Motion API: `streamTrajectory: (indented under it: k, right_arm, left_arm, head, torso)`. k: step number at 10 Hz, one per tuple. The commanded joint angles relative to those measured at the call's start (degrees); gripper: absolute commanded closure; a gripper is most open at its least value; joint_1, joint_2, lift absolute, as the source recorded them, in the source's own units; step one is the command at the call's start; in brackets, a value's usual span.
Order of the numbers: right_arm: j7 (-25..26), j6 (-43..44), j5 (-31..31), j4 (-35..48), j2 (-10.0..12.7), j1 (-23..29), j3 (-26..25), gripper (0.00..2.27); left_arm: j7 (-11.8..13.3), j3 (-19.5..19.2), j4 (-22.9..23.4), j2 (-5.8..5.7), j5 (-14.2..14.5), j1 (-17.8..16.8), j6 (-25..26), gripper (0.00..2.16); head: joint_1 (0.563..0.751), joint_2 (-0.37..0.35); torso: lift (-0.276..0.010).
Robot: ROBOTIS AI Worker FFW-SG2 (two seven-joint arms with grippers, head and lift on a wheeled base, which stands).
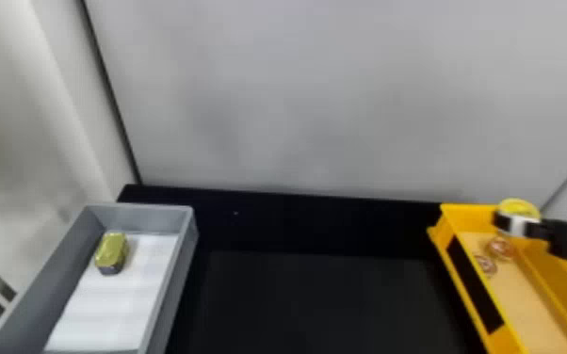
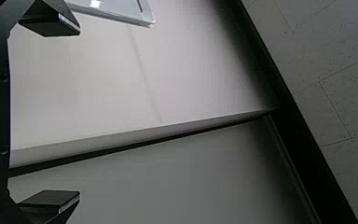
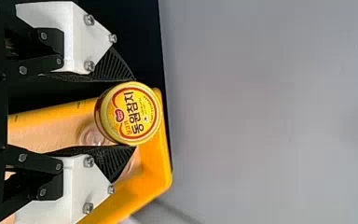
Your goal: Pick up the round yellow can and place it in the yellow rectangular box
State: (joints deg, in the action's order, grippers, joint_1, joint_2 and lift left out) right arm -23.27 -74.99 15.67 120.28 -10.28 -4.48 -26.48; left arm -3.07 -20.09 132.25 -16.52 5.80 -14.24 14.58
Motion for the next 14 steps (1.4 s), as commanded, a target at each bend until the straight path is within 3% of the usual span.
streamTrajectory:
  k: [1, 3, 4, 6, 7, 11, 14]
  right_arm:
    - [1.37, 2.09, -1.95, -2.15, -0.09, 1.05, -8.59, 0.64]
    - [9.29, 5.78, -14.7, -6.99, -0.18, 2.72, -14.12, 0.64]
    - [15.35, 9.48, -25.43, -11.47, -1.15, 4.48, -15.18, 0.64]
    - [29.07, 19.85, -45.29, -20.0, -3.87, 9.14, -12.54, 0.64]
    - [31.35, 22.93, -47.75, -23.6, -4.75, 9.84, -10.78, 0.64]
    - [33.29, 27.33, -47.14, -29.23, -4.75, 10.2, -9.55, 0.64]
    - [31.97, 28.56, -49.16, -33.18, -6.25, 10.11, -10.96, 0.64]
  left_arm:
    - [0.08, -0.39, 0.2, -0.01, 0.0, 0.0, -0.33, 0.05]
    - [0.35, -0.57, 0.2, -0.1, 0.0, -0.09, -0.33, 0.05]
    - [0.52, -0.75, 0.38, -0.1, 0.0, -0.09, -0.33, 0.05]
    - [0.7, -0.92, 0.46, -0.27, 0.0, -0.09, -0.24, 0.05]
    - [0.79, -1.01, 0.46, -0.27, 0.0, -0.09, -0.24, 0.05]
    - [1.23, -1.36, 0.46, -0.36, 0.0, 0.18, -0.42, 0.05]
    - [1.32, -1.36, 0.46, -0.45, 0.0, 0.27, -0.33, 0.05]
  head:
    - [0.747, -0.08]
    - [0.747, -0.08]
    - [0.747, -0.08]
    - [0.747, -0.08]
    - [0.747, -0.08]
    - [0.747, -0.08]
    - [0.747, -0.08]
  torso:
    - [-0.009]
    - [-0.009]
    - [-0.009]
    - [-0.009]
    - [-0.009]
    - [-0.009]
    - [-0.009]
